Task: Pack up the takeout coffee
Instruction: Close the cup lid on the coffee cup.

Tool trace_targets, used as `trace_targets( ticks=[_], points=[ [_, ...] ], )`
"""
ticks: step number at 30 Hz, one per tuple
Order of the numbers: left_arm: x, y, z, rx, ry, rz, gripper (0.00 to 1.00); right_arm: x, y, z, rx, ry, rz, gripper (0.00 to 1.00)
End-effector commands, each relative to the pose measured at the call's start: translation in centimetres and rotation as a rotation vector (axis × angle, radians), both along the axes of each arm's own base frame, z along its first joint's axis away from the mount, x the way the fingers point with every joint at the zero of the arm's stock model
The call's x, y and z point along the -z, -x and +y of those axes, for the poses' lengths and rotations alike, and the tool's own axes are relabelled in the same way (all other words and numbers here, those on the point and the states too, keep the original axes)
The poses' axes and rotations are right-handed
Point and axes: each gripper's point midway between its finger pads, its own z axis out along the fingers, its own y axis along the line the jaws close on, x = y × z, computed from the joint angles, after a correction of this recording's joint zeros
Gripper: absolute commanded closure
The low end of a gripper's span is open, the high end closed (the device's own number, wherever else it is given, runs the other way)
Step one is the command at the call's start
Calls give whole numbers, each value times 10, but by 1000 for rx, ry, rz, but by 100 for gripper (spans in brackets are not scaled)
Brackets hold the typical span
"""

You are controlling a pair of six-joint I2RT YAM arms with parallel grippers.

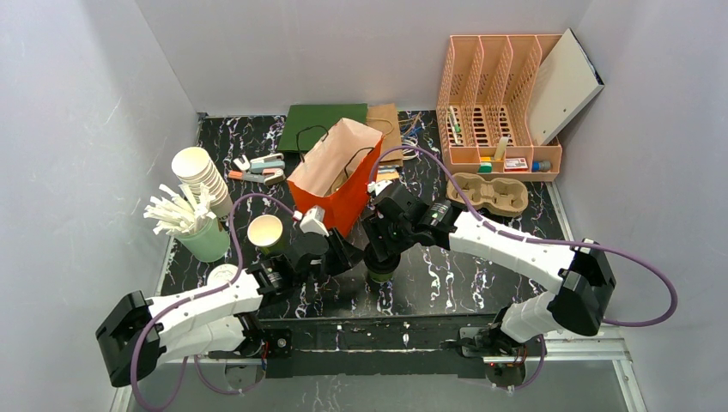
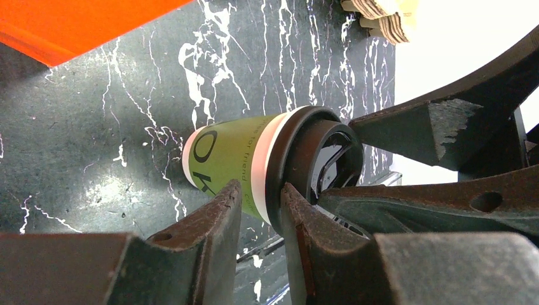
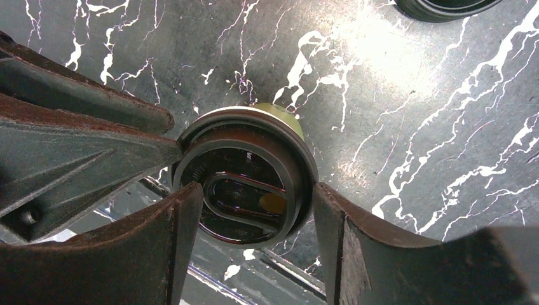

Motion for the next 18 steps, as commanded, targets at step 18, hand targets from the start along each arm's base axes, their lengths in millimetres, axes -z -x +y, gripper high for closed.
trace_targets(
  ticks=[18],
  points=[
    [19, -2, -1, 26, -104, 24, 76, 13, 15, 7, -70, 0, 76, 38]
  ],
)
